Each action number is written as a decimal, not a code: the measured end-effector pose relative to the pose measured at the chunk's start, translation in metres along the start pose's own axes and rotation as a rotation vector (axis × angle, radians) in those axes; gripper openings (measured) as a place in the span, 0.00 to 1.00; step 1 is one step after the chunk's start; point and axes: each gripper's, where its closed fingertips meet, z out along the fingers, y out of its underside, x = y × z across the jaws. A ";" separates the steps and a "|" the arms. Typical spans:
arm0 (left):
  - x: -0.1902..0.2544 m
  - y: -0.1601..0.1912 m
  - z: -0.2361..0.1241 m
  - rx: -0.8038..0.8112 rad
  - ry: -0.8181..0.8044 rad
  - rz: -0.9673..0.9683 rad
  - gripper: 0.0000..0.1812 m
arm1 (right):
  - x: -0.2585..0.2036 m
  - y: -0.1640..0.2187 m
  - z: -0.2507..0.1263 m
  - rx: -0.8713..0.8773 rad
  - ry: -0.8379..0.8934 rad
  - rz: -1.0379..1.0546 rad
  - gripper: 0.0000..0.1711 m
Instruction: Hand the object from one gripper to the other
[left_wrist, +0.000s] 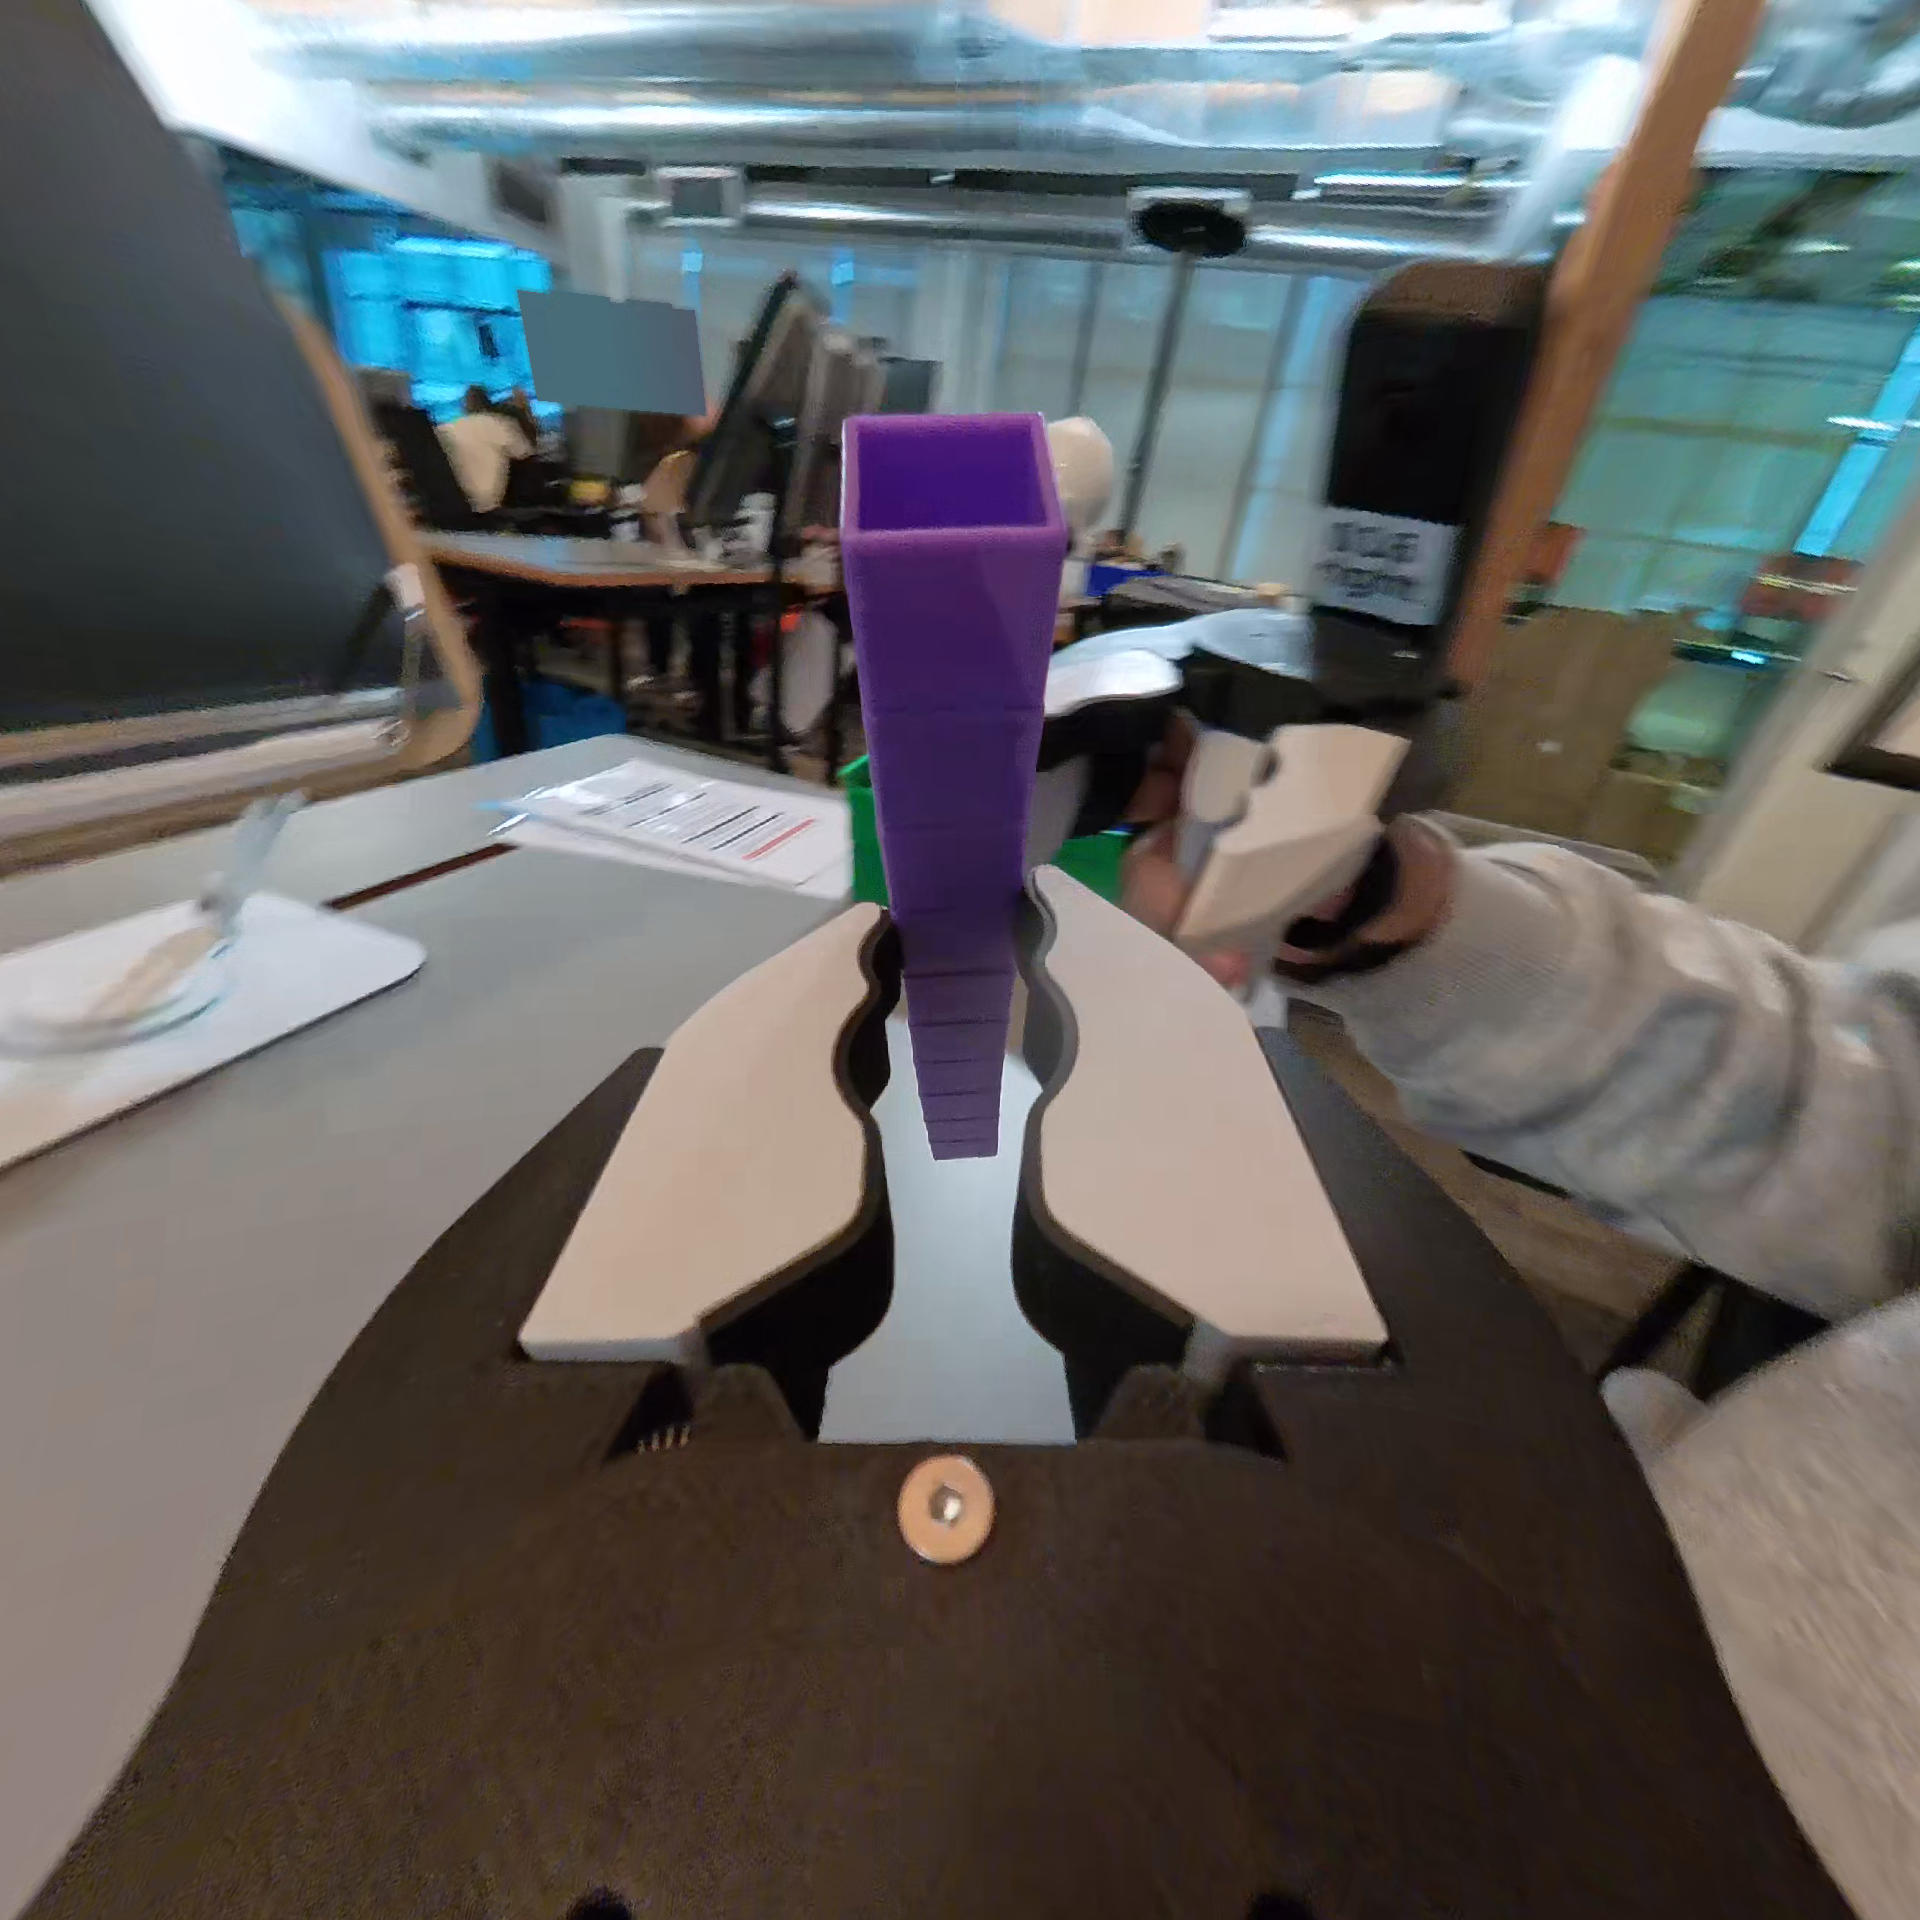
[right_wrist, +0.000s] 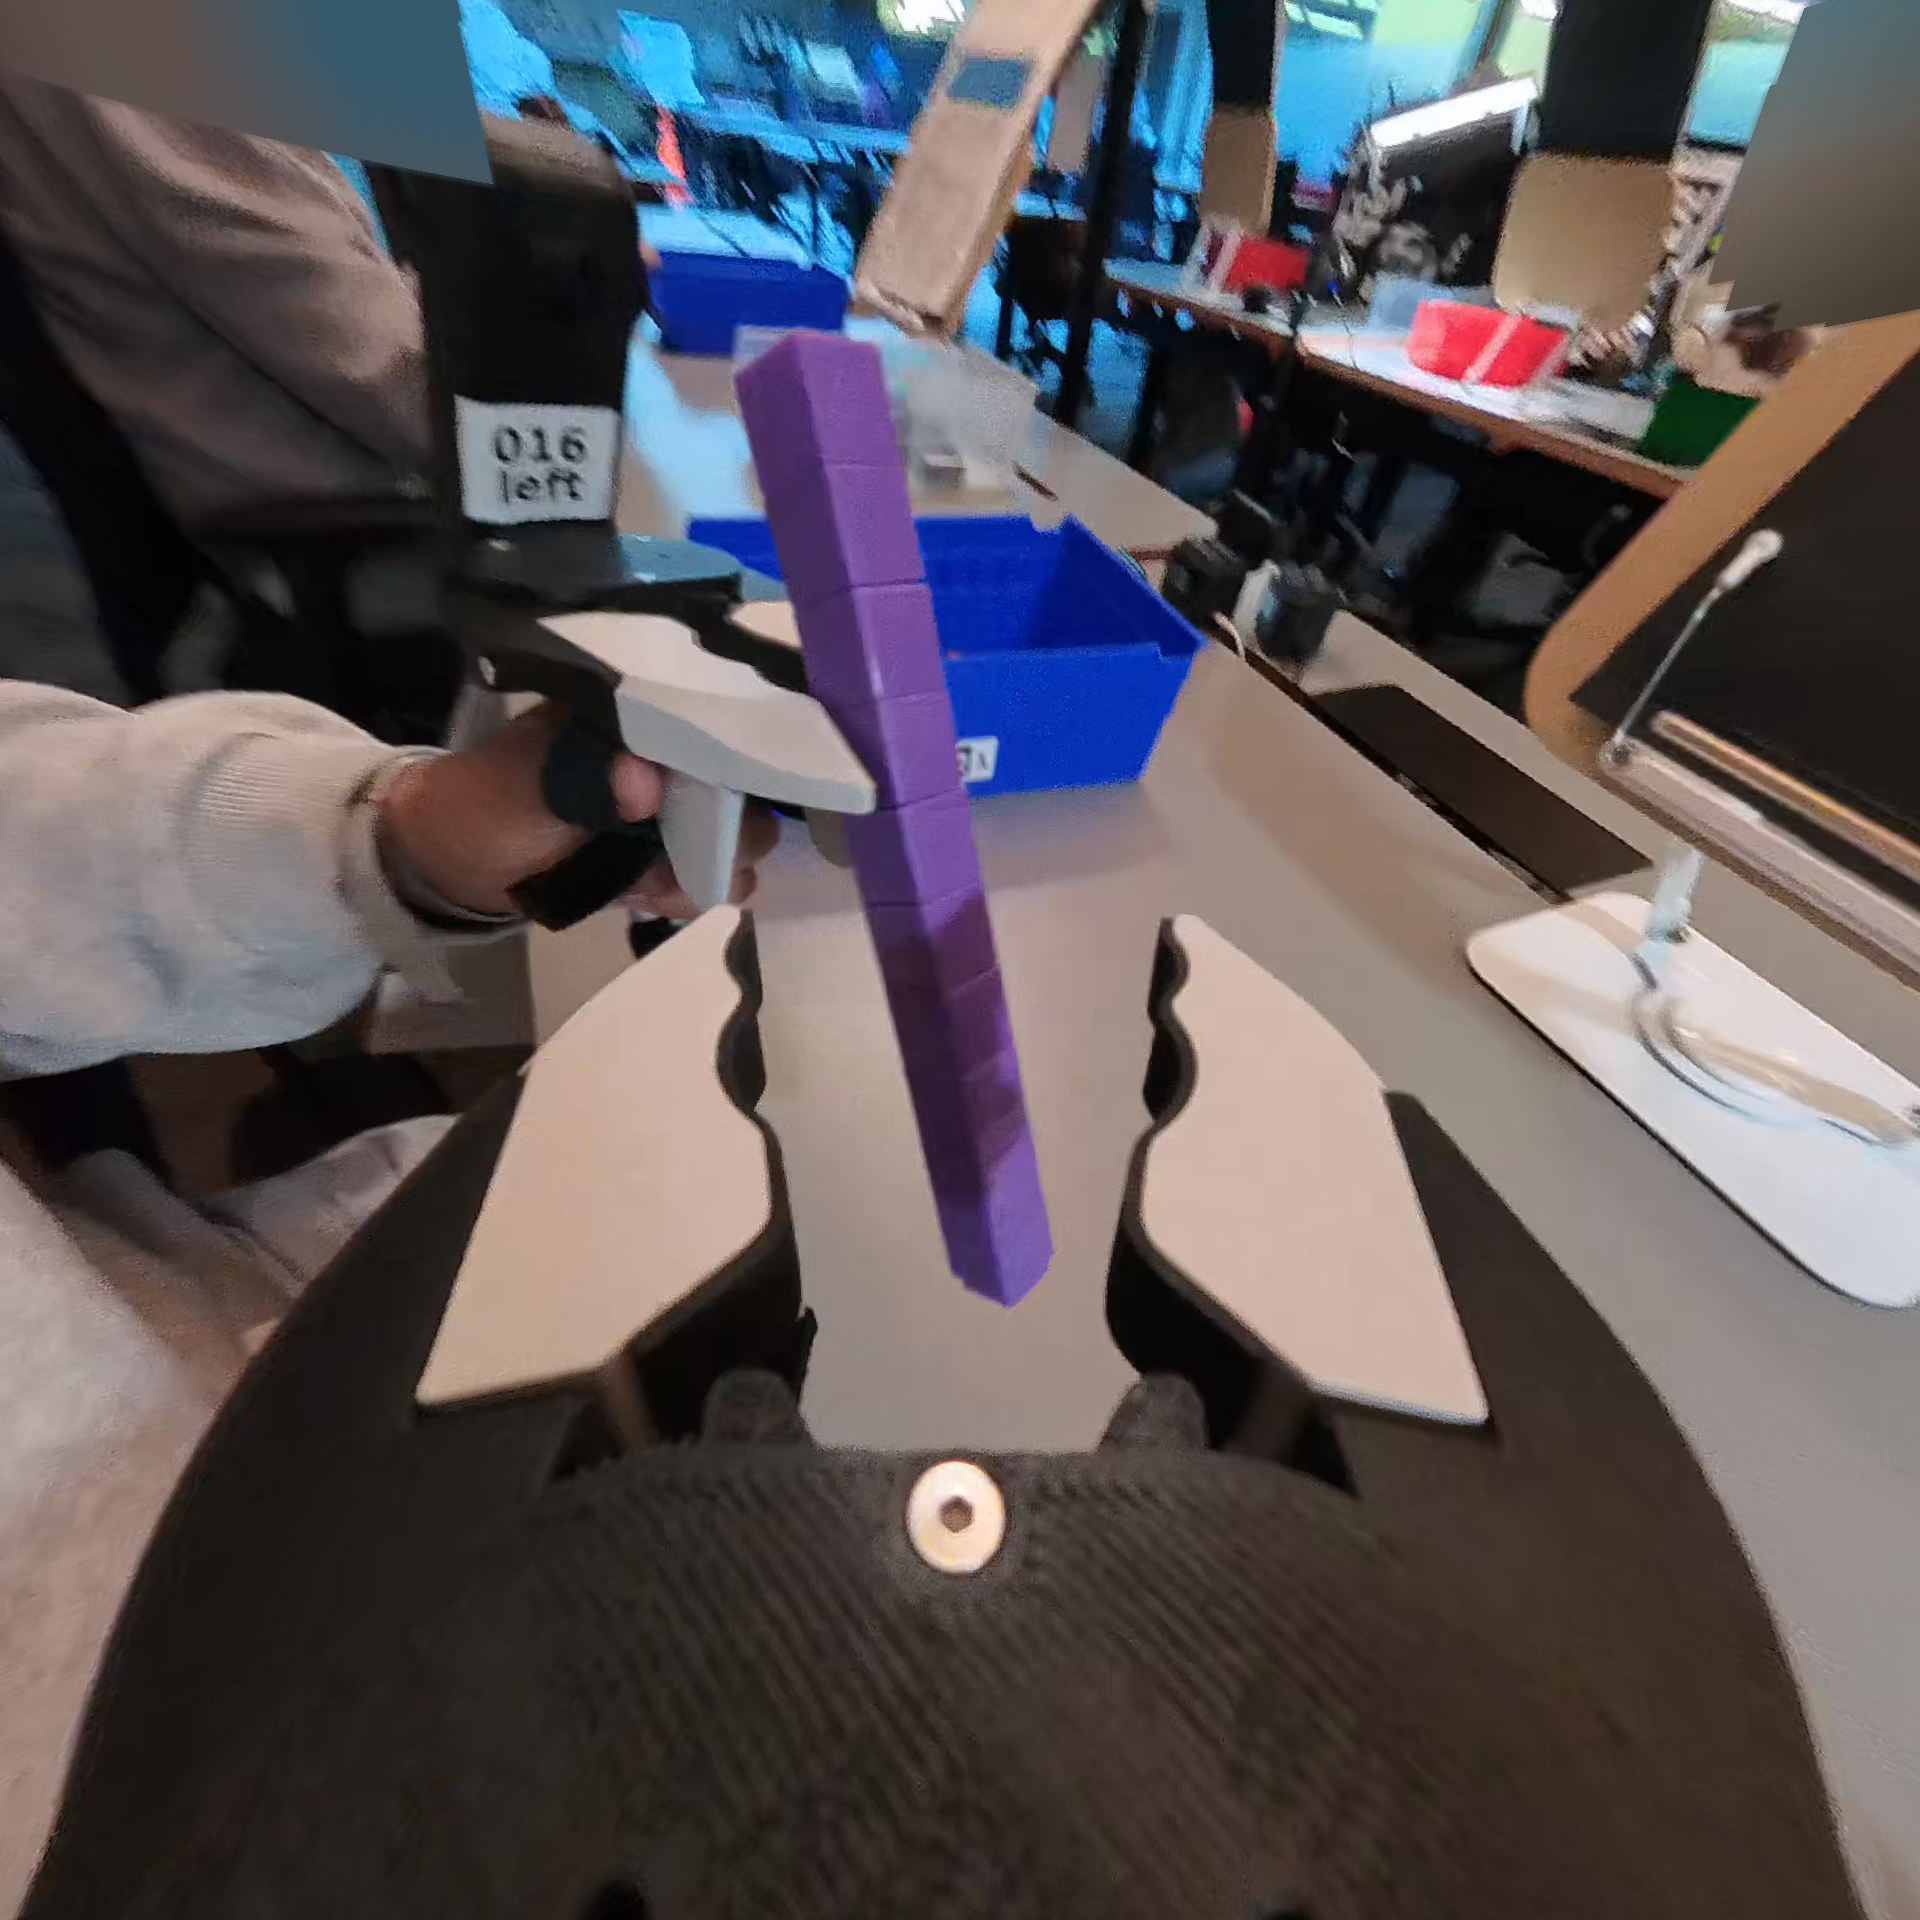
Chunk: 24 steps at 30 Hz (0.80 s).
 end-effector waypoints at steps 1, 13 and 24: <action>0.011 -0.004 -0.002 0.010 0.071 0.028 0.13 | 0.000 -0.002 -0.004 0.022 -0.032 0.001 0.43; 0.069 0.007 -0.015 -0.144 0.458 0.110 0.13 | -0.068 0.019 -0.005 0.019 -0.515 0.067 0.33; 0.046 0.007 0.001 -0.104 0.250 0.153 0.38 | -0.047 0.019 0.003 0.079 -0.380 0.056 0.13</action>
